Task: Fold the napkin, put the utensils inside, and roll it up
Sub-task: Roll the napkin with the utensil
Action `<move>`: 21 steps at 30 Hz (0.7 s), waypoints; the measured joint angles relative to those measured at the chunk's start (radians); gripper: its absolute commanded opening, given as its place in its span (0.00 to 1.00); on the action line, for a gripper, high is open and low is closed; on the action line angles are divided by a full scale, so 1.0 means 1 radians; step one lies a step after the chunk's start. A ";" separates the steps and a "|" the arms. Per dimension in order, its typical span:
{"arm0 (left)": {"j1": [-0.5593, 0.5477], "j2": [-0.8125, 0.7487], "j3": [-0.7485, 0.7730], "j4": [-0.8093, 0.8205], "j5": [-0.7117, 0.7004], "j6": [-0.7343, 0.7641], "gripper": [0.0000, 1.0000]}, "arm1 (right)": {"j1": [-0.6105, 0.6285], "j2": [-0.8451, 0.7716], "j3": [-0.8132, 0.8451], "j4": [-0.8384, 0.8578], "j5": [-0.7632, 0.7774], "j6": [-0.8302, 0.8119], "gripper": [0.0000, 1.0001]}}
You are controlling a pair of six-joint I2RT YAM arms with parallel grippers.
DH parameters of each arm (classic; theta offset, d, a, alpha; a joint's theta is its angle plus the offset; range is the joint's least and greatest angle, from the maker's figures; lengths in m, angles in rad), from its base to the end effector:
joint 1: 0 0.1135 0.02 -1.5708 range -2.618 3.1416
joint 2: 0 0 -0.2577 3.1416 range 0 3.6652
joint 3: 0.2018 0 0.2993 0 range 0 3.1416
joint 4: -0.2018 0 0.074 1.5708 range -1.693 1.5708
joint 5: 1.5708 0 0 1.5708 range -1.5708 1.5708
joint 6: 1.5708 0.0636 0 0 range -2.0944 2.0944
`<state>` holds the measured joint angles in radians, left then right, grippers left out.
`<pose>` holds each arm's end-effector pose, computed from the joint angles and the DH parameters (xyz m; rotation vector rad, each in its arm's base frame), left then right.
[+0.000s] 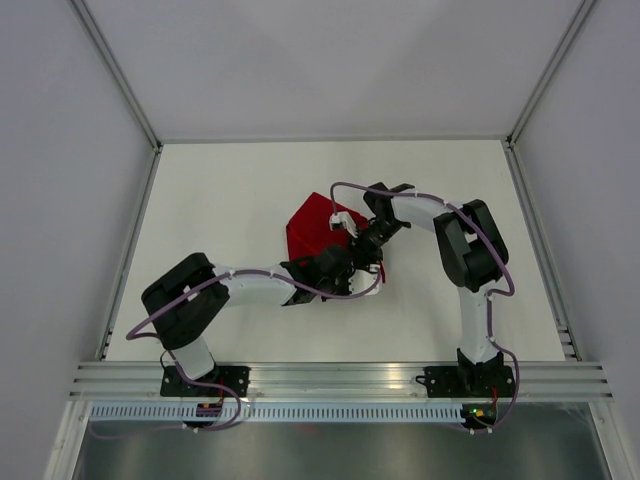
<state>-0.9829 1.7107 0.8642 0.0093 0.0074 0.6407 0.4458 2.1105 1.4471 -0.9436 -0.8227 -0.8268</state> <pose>0.2144 -0.3225 0.0866 1.7543 1.6593 -0.1668 0.3554 0.2215 0.0841 -1.6313 2.2450 1.1982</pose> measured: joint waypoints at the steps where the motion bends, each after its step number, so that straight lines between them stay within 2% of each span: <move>1: 0.004 0.002 0.014 -0.019 0.008 -0.008 0.02 | -0.008 -0.005 0.000 0.002 0.000 0.004 0.48; 7: 0.024 0.006 0.062 -0.101 0.084 -0.056 0.02 | -0.058 -0.047 0.000 0.028 -0.011 0.048 0.53; 15: 0.080 0.026 0.112 -0.210 0.212 -0.145 0.02 | -0.142 -0.119 -0.003 0.117 -0.038 0.162 0.54; 21: 0.144 0.079 0.183 -0.299 0.336 -0.223 0.02 | -0.238 -0.229 -0.103 0.248 -0.048 0.227 0.54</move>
<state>-0.8391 1.7893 1.0470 -0.2893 0.3439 0.4175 0.2073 1.8816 1.3437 -0.6952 -0.8707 -0.5995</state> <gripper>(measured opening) 0.033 0.538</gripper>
